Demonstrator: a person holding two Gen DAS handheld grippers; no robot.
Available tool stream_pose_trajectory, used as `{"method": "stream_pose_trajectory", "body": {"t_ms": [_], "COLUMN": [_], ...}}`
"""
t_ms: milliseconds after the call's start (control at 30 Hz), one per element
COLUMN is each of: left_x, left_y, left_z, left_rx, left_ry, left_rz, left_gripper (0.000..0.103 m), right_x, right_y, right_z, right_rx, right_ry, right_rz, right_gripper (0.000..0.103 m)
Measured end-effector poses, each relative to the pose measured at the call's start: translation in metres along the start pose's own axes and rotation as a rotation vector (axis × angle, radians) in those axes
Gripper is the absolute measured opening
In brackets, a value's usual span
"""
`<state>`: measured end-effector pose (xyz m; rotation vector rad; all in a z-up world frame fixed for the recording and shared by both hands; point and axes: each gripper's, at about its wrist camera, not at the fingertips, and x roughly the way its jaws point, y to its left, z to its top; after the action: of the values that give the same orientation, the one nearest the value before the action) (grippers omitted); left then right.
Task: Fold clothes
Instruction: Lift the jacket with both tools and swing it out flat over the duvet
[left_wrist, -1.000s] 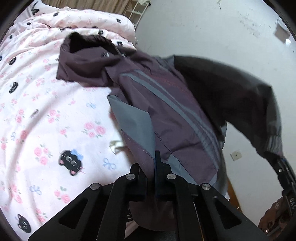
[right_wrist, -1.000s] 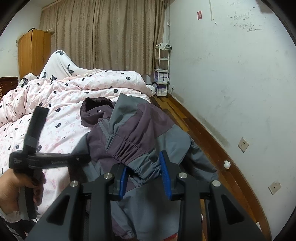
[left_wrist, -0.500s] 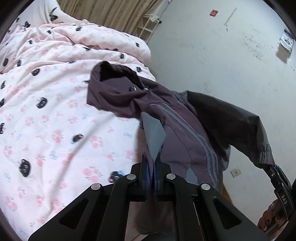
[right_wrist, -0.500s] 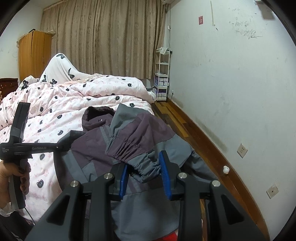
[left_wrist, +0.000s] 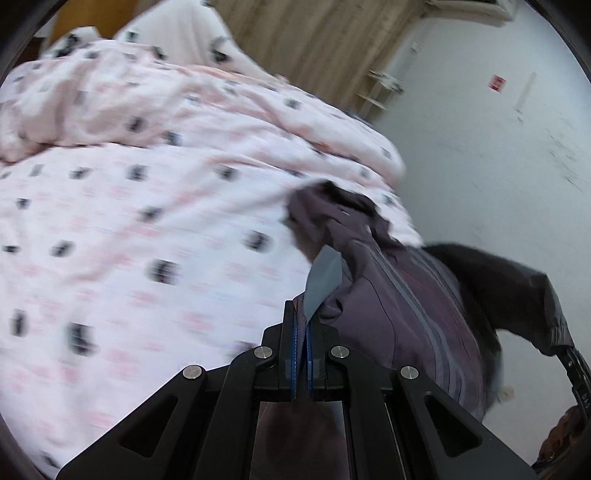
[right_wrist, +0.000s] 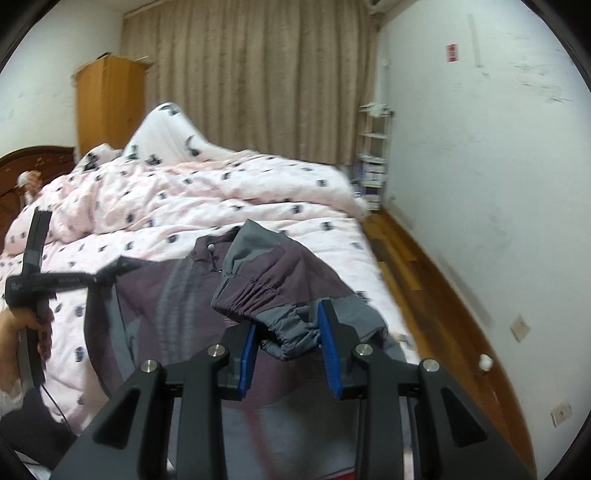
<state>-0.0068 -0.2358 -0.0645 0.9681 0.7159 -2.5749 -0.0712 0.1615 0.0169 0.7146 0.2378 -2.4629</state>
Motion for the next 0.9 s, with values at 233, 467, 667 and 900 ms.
{"method": "stream_pose_trajectory", "body": {"t_ms": [233,467,667,900], "left_x": [-0.046,-0.077,-0.058,-0.04], "left_y": [0.102,0.195,0.238,0.237], "left_z": [0.026,0.054,0.061,0.078], "left_rx": [0.021,0.027,0.067,0.087], "left_ry": [-0.059,-0.079,-0.032,-0.027], "left_rz": [0.225,0.404,0.466,0.444], "left_gripper": [0.003,0.003,0.003,0.003], "right_x": [0.043,0.081,0.106,0.138], "right_y": [0.073,0.131,0.136,0.079], "right_z": [0.005,0.006,0.011,0.035], "right_rx": [-0.013,0.006,0.074,0.202], "right_ry": [0.073,0.141,0.178,0.194], "right_rz": [0.173,0.307,0.3,0.17], "right_gripper": [0.031,0.031,0.031,0.022]}}
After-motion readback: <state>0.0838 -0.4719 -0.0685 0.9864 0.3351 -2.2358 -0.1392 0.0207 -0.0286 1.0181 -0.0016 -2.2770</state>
